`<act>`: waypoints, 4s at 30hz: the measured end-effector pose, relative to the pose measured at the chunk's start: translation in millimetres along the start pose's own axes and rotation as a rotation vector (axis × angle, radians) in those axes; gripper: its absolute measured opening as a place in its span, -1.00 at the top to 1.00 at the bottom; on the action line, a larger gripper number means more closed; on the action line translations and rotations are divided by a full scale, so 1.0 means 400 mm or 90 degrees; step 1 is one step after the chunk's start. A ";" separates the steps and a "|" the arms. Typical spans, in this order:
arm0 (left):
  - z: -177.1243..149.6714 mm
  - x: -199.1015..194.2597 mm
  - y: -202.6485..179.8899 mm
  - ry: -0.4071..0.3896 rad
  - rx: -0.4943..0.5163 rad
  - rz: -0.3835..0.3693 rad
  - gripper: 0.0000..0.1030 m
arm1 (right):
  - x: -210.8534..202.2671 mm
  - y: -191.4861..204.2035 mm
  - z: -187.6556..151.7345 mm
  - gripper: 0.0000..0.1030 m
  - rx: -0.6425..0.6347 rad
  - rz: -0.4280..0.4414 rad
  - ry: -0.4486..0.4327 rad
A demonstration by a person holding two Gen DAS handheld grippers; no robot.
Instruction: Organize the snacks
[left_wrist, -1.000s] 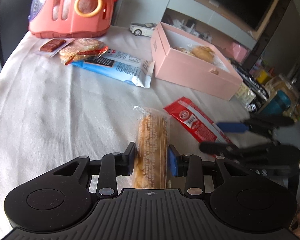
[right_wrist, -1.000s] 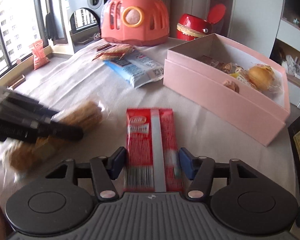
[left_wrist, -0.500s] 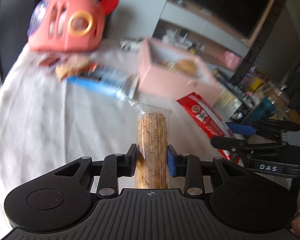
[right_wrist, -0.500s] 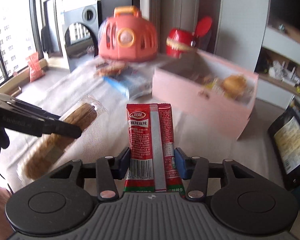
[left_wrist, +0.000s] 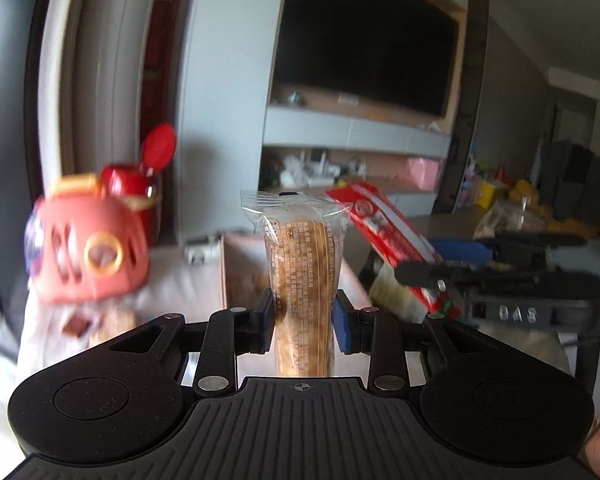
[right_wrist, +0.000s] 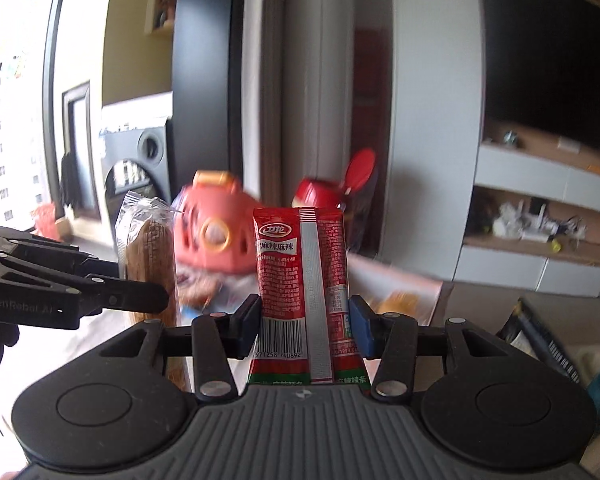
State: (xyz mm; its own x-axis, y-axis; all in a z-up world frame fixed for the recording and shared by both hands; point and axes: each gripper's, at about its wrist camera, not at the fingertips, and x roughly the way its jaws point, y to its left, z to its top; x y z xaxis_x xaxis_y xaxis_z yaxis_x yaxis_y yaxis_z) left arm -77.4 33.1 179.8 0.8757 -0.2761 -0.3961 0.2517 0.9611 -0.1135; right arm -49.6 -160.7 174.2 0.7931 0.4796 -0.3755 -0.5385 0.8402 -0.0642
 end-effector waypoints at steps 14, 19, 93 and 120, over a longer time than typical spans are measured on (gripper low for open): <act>0.229 0.343 0.059 -0.053 -0.032 -0.023 0.33 | 0.019 -0.137 0.068 0.09 0.037 -0.091 -0.035; 0.158 0.539 0.111 0.083 -0.057 -0.041 0.33 | 0.096 -0.170 0.045 0.08 0.046 -0.092 0.005; -0.317 0.173 0.525 0.088 -0.198 0.183 0.41 | 0.549 0.300 -0.051 -0.41 -0.097 0.094 0.226; -0.293 0.165 0.539 0.075 -0.300 0.162 0.39 | 0.517 0.330 -0.126 -0.04 -0.105 0.157 0.341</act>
State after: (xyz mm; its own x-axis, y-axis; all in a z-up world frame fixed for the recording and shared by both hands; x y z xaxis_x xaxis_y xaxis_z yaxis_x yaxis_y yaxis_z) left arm -13.8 222.3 22.3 0.8261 -0.0588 -0.5604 -0.1973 0.9014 -0.3855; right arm 29.0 36.4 41.6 0.4086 0.4249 -0.8078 -0.7586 0.6502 -0.0418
